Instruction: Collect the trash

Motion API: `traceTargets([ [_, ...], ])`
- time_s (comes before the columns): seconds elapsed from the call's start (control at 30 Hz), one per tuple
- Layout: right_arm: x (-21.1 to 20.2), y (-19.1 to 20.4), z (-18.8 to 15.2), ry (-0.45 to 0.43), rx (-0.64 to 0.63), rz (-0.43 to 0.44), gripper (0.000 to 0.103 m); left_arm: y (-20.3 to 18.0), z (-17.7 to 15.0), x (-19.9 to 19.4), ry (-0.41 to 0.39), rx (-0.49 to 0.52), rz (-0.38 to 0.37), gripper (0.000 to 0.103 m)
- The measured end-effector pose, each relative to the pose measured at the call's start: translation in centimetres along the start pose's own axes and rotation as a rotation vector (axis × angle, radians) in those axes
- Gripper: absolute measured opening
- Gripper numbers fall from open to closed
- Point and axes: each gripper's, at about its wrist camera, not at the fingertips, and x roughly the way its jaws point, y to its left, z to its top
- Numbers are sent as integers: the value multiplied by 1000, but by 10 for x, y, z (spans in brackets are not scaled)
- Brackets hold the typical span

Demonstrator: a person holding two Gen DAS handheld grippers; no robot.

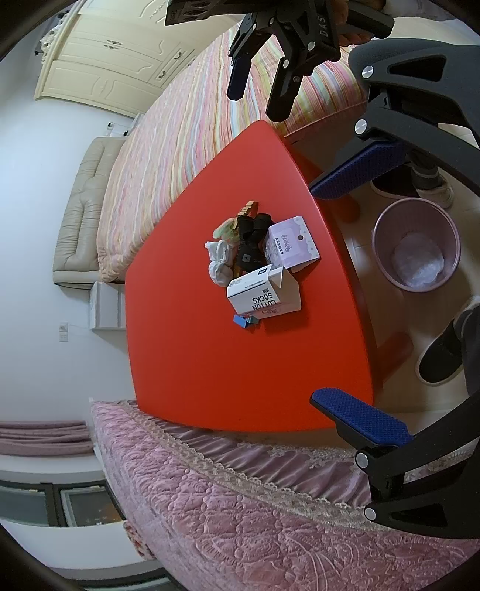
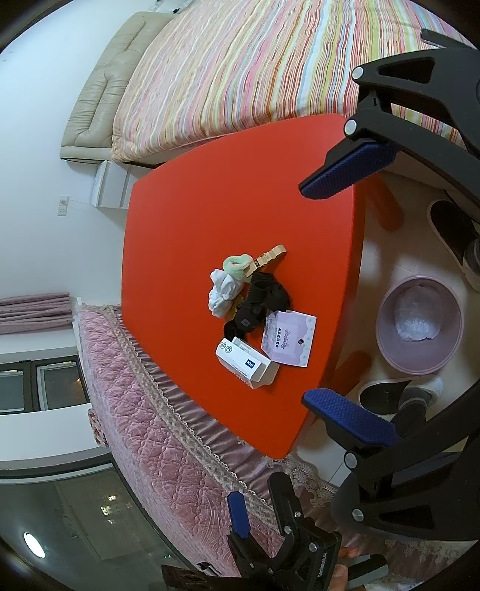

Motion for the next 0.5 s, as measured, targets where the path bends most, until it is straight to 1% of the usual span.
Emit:
traceTargets([
  [0.3, 20, -13, 11, 39, -26, 0, 100, 7, 10, 19, 48, -24, -27, 97],
  [0.5, 49, -29, 22, 107, -55, 21, 100, 14, 30, 39, 93, -58, -68, 97],
])
